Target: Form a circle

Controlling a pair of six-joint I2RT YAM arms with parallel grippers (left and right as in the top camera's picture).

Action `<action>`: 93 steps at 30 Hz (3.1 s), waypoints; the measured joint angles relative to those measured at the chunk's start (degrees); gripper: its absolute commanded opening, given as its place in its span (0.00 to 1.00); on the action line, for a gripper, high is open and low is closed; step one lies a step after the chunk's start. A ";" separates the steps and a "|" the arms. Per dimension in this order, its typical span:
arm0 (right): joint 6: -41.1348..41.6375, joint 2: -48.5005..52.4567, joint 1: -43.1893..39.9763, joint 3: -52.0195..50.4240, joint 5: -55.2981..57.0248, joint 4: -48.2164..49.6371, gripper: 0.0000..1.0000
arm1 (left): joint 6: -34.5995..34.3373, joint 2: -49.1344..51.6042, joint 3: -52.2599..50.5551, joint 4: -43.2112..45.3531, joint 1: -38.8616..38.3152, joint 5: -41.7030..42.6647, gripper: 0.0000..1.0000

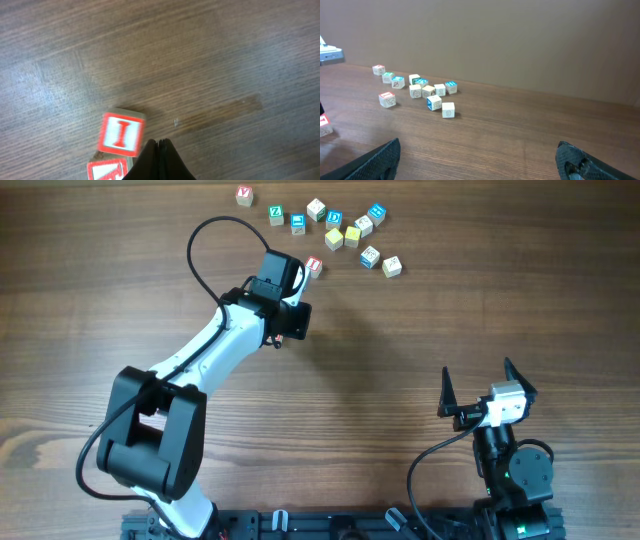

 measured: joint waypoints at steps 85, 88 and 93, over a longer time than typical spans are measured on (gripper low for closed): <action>0.00 0.00 0.00 0.00 0.00 0.00 1.00 | 7.21 6.51 -0.20 6.47 1.36 0.55 0.39; 0.00 0.00 0.00 0.00 0.00 0.00 1.00 | 7.21 6.51 -0.20 6.16 1.36 0.57 0.44; 0.00 0.00 0.00 0.00 -0.02 0.00 1.00 | 7.19 6.51 -0.20 6.16 1.36 0.55 0.53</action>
